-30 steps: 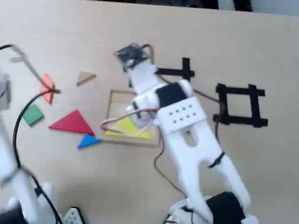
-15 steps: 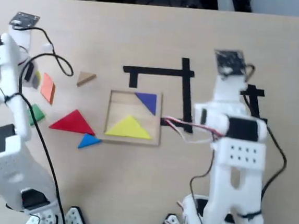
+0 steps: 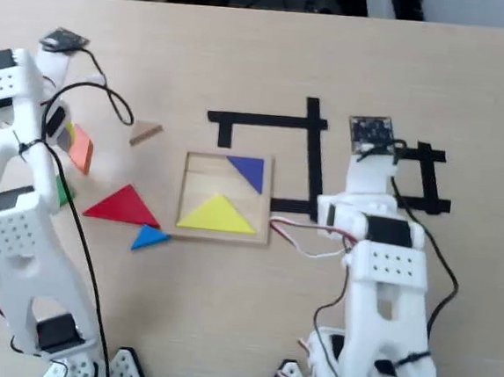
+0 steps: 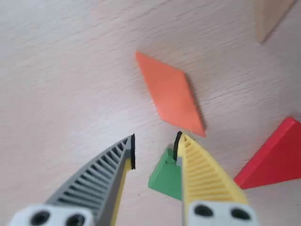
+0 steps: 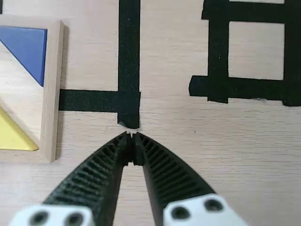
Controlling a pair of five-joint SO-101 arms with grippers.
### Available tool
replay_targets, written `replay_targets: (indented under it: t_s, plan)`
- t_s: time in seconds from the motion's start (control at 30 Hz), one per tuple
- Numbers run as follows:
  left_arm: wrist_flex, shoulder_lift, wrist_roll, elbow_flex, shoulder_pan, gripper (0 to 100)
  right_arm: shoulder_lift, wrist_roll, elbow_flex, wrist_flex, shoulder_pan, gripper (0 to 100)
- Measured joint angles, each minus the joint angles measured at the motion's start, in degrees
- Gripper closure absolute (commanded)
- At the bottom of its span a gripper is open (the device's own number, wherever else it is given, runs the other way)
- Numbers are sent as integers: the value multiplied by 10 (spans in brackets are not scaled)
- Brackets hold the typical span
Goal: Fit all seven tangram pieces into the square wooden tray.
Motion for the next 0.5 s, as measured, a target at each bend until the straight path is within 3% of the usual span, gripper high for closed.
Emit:
replay_targets:
  t_s: [0.33, 0.5]
  plan:
    - [7, 200, -20, -237, 33, 833, 30, 1, 0, -44, 21, 987]
    - [87, 261, -28, -360, 49, 833, 30, 1, 0, -47, 30, 987]
